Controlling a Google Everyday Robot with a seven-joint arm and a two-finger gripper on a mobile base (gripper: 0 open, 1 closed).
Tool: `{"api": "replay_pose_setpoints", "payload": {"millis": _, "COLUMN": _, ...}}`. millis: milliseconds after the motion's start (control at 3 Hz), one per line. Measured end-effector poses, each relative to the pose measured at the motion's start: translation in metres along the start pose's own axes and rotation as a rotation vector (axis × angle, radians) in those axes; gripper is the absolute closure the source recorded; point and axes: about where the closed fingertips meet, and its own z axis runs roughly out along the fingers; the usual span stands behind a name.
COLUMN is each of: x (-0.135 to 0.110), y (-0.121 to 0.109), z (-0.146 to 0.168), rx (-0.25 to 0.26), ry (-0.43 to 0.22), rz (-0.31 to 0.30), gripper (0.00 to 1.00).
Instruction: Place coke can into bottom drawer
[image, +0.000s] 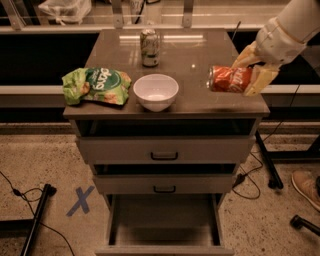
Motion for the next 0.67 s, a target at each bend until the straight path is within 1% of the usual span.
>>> {"api": "replay_pose_setpoints", "payload": {"millis": 333, "x": 0.011, "y": 0.081, "z": -0.058, "rx": 0.098, "ry": 0.023, "rz": 0.009, "gripper": 1.0}}
{"api": "replay_pose_setpoints", "payload": {"millis": 667, "x": 0.03, "y": 0.103, "z": -0.057, "rx": 0.083, "ry": 0.035, "rz": 0.061, "gripper": 1.0}}
